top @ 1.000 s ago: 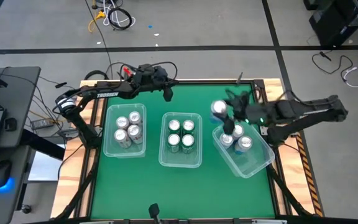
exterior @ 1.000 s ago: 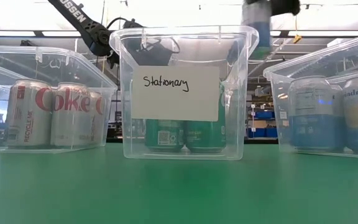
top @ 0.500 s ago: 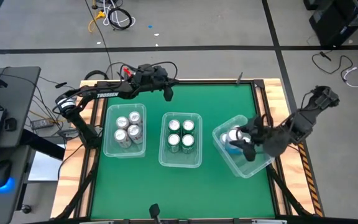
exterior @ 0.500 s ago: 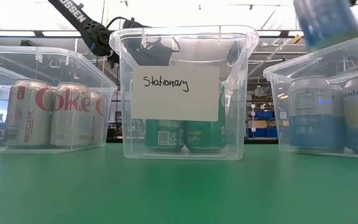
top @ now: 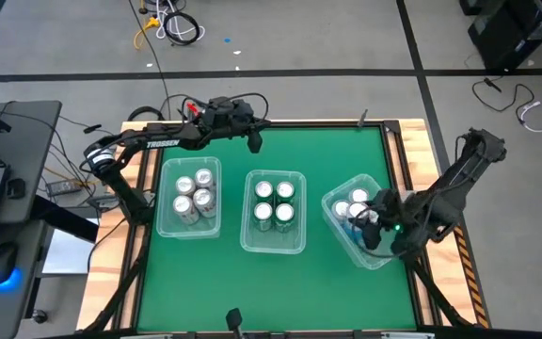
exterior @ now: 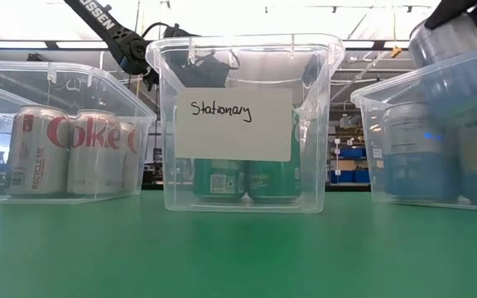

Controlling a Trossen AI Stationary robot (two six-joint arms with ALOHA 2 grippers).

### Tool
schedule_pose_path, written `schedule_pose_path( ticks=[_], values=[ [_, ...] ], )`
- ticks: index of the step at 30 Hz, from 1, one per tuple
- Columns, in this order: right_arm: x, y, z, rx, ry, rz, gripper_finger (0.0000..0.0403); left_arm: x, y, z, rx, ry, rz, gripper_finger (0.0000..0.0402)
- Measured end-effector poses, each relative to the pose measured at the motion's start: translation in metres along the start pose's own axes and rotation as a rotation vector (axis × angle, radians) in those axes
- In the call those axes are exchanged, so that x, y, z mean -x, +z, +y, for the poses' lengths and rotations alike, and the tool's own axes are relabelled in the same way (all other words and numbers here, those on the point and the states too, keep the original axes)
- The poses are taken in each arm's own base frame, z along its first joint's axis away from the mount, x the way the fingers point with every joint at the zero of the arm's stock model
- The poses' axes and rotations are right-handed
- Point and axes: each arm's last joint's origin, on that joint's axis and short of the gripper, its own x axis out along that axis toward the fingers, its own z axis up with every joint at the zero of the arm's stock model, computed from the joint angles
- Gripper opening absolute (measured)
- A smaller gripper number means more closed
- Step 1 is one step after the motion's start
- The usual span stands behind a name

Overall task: Sort soda cans
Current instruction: Put the blue soda can into the button right bin

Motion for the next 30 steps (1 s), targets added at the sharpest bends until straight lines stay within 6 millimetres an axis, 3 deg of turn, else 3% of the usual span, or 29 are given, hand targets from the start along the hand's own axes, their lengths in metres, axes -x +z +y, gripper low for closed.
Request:
schedule_pose_path(
  ticks=[17,21,30],
  values=[
    [-0.055,-0.066,0.023,0.073,-0.153,0.014,0.028,0.0,0.0,0.0,-0.006,0.0,0.001,0.0],
    [-0.06,-0.073,0.027,0.045,-0.174,0.025,0.0283,0.0,0.0,0.0,-0.006,0.0,0.002,0.0],
    [-0.059,-0.072,0.025,0.011,-0.178,0.084,0.0334,0.0,0.0,0.0,-0.005,0.0,0.003,0.0]
  ],
)
